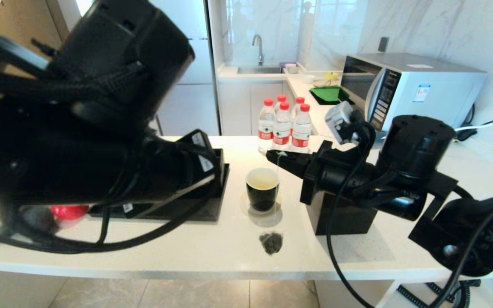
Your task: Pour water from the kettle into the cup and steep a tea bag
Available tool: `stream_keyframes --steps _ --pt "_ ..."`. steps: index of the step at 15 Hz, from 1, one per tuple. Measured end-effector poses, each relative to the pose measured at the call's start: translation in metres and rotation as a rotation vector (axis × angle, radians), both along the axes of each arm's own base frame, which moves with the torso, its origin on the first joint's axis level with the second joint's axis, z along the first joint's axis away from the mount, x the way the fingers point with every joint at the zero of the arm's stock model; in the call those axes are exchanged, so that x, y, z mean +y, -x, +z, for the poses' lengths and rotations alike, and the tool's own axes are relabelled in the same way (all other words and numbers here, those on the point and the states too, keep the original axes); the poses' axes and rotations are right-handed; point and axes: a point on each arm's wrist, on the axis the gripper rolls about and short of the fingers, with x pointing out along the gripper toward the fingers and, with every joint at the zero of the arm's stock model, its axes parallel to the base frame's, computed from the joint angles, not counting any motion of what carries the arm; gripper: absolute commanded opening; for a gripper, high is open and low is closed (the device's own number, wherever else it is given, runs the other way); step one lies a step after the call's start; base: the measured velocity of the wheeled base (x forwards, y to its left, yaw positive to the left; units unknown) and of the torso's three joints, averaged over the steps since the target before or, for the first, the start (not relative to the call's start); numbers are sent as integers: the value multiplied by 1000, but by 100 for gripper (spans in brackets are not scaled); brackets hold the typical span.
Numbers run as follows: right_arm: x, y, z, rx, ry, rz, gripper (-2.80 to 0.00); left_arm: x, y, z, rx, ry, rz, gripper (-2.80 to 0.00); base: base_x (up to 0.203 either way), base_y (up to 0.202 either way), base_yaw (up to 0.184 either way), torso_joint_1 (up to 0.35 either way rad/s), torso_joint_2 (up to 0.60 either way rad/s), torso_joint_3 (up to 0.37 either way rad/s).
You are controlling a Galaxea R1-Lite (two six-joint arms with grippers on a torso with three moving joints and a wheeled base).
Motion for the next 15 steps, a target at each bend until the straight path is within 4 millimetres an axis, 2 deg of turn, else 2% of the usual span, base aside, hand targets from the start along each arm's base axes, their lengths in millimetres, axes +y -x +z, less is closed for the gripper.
stream_keyframes --steps 3,7,10,15 --pt "-1 0 1 -3 -4 -20 -280 20 11 -20 -47 -102 -10 -280 0 0 0 0 0 0" --pt "-1 1 4 -9 -8 -29 -280 55 30 -60 -163 -307 -46 -280 0 0 0 0 0 0" --pt "-2 1 5 -21 -4 -30 -280 86 52 -74 -267 -383 -16 -280 0 0 0 0 0 0" --pt "-2 2 4 -19 -1 -30 -280 128 65 -95 -209 -519 128 -280 0 0 0 0 0 0"
